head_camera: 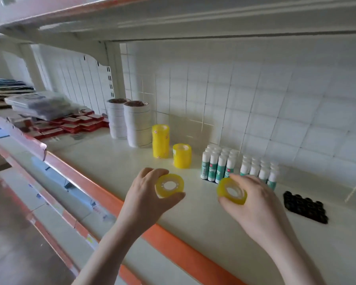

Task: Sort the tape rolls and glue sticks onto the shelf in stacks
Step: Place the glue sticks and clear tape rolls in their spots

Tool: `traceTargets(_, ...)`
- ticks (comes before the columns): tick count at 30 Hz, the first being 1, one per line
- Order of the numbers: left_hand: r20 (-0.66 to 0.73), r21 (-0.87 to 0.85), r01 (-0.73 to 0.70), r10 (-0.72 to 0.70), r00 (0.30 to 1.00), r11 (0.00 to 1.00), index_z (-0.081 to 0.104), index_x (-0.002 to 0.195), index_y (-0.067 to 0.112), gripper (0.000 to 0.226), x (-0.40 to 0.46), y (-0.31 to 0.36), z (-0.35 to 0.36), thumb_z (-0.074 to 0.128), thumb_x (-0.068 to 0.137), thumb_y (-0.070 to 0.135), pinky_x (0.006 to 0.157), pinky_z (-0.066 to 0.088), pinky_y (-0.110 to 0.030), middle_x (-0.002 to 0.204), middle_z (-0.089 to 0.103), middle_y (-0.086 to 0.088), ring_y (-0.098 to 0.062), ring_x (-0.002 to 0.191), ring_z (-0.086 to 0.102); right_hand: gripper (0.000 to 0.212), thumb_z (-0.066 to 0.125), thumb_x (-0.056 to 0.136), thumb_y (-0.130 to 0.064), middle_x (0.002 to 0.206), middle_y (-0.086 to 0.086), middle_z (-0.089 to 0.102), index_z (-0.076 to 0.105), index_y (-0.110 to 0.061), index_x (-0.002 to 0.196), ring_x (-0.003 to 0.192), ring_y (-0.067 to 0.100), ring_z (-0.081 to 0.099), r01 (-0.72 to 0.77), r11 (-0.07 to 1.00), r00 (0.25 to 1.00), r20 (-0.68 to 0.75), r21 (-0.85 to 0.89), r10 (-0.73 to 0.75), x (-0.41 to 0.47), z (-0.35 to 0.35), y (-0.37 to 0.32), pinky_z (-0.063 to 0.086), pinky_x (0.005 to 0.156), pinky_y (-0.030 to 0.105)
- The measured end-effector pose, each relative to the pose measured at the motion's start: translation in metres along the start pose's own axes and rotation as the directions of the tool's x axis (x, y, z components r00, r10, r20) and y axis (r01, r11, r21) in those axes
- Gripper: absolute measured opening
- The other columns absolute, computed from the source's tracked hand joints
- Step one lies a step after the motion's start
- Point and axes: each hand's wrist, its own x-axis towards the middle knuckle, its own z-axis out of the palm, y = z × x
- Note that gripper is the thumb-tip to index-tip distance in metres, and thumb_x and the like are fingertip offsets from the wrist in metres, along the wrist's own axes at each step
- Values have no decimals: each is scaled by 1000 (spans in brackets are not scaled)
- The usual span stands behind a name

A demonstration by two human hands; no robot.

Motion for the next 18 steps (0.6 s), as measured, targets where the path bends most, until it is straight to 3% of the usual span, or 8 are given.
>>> traceTargets(2,-8,-6,0,0,1000,1000,61,113,23,77,19,-20,-11,59,52,71,86,45,-26,102,53,10,-9,94,53,44,75,70,-27,104,-3,63,66,-18,112,102,20,57,4,1000,1000,5,2,-4,14,15,-18,33,79,22)
traceTargets(5,14,-33,-12,13,1000,999,61,114,22,65,54,-53,-25,78,60,55,85,43,-23,103,53,9,-10,92,53,43,74,71,-29,104,-4,63,66,-19,112,103,19,56,-21,1000,1000,-12,1,21,34,40,-41,38,82,26)
traceTargets(7,26,-43,-49,50,998,998,61,114,20,59,80,-74,-31,80,63,44,85,44,-26,105,54,7,-13,93,54,46,73,72,-30,108,-3,63,65,-18,115,106,19,55,-55,998,998,-34,-9,55,44,58,-56,36,84,25)
traceTargets(13,126,-136,-195,212,969,971,61,115,18,61,156,-110,-42,83,62,39,89,47,-37,105,52,3,-20,96,55,42,74,71,-28,103,-1,64,66,-17,111,100,20,57,-203,978,972,-132,-43,195,66,102,-96,35,75,24)
traceTargets(18,174,-187,-248,280,944,951,57,121,18,64,201,-120,-37,82,64,36,90,43,-28,113,53,0,-19,101,54,45,73,72,-29,103,-4,63,66,-19,115,99,17,56,-271,961,952,-159,-53,260,80,121,-115,38,80,25)
